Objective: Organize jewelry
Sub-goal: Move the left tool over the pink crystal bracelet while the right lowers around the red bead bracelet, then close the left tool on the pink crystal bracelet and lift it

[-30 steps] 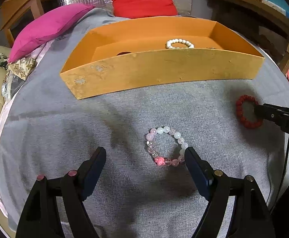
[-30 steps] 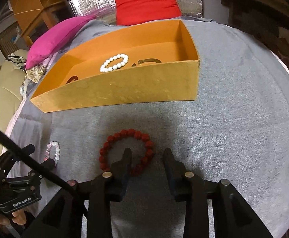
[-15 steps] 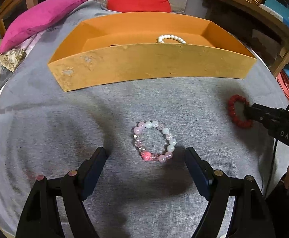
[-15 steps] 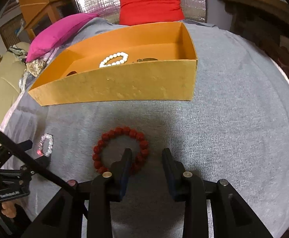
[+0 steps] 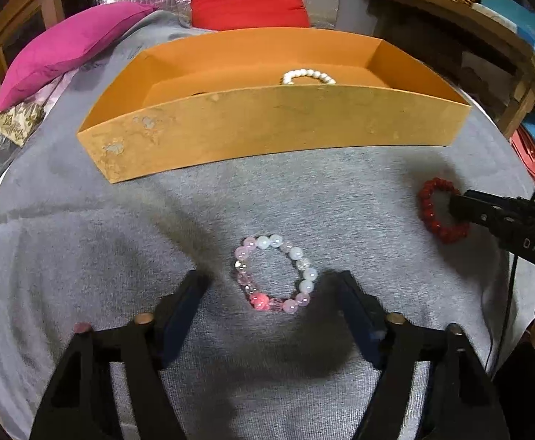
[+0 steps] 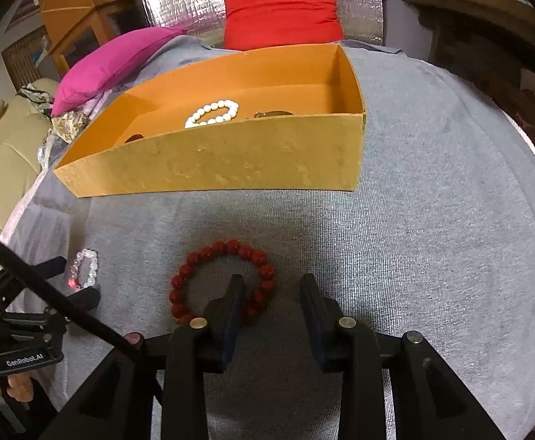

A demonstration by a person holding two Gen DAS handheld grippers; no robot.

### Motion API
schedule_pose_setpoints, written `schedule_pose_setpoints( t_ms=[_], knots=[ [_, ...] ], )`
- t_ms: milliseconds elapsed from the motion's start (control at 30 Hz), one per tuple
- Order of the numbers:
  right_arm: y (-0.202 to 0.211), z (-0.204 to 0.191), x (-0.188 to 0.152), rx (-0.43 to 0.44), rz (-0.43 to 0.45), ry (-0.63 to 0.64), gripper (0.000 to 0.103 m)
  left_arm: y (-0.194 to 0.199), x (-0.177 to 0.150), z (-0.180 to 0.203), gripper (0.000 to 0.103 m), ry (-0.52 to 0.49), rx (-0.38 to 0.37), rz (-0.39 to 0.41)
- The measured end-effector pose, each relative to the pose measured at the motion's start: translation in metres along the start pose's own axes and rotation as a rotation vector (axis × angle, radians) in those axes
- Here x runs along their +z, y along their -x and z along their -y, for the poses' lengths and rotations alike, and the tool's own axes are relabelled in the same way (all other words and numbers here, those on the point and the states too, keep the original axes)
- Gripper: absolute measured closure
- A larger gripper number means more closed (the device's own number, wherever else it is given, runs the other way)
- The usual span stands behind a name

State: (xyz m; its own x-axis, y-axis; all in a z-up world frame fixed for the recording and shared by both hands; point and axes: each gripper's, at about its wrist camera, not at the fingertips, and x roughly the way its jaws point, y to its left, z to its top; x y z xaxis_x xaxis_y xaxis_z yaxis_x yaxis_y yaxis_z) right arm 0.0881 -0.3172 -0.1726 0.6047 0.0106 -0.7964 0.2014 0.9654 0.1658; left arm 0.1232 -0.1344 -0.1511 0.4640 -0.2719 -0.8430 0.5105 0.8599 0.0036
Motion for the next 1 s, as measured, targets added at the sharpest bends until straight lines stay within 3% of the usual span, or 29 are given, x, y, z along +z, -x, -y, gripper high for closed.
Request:
schedule_pose_setpoints(
  t_ms=[67, 367, 833, 1000],
  knots=[
    [0.000, 0.000, 0.000, 0.004, 0.000, -0.002, 0.069, 0.001, -0.001, 0.001, 0.043, -0.007, -0.005, 0.008],
    [0.000, -0.003, 0.001, 0.004, -0.005, 0.001, 0.060, 0.000, -0.001, -0.010, 0.043, 0.032, -0.030, -0.005],
    [0.001, -0.003, 0.001, 0.000, 0.008, -0.037, 0.062, -0.005, 0.003, -0.009, 0.043, 0.030, -0.001, 0.009],
    [0.000, -0.005, 0.001, -0.010, 0.006, -0.019, 0.062, -0.005, 0.003, -0.006, 0.052, 0.017, 0.007, 0.024]
  ],
)
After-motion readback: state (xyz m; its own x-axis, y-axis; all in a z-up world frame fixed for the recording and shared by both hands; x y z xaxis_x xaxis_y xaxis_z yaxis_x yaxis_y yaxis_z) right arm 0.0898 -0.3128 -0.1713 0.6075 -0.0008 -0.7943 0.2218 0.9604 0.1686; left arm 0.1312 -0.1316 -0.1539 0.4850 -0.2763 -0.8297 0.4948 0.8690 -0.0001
